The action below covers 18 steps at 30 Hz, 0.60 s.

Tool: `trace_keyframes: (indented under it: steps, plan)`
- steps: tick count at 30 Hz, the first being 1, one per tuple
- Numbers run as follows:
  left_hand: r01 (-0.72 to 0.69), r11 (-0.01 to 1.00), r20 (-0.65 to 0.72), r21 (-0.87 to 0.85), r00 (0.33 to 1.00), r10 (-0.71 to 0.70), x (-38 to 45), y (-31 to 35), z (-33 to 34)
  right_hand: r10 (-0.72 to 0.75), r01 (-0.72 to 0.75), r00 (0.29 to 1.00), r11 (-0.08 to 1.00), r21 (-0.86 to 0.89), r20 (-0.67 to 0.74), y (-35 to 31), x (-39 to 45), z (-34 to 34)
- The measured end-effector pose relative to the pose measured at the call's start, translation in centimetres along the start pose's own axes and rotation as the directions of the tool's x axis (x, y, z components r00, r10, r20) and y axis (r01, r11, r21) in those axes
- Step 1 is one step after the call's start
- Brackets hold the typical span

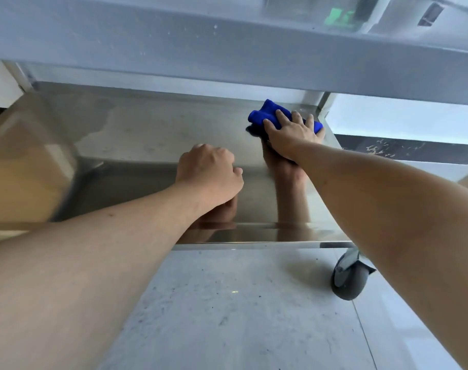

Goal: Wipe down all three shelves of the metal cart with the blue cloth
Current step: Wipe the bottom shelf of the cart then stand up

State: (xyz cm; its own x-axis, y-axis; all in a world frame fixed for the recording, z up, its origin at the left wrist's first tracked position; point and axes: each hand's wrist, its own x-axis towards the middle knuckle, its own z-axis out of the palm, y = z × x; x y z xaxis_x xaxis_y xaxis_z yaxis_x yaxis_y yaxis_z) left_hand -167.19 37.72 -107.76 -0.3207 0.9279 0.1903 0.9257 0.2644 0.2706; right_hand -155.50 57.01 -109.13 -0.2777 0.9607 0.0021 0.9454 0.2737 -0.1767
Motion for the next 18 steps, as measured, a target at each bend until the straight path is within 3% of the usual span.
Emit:
trace_keyframes:
  steps: [7, 18]
  plan:
    - [0.040, 0.999, 0.045, 0.031, 0.998, -0.042, 0.1, 0.0, -0.2, 0.073, -0.074, 0.997, 0.996, -0.052, -0.011, 5.2, -2.2, -1.2]
    - [0.043, 0.998, 0.214, 0.040, 0.975, -0.051, -0.1, -0.2, -0.9, 0.183, -0.182, 0.981, 0.983, -0.019, 0.067, 4.2, -8.5, -0.9]
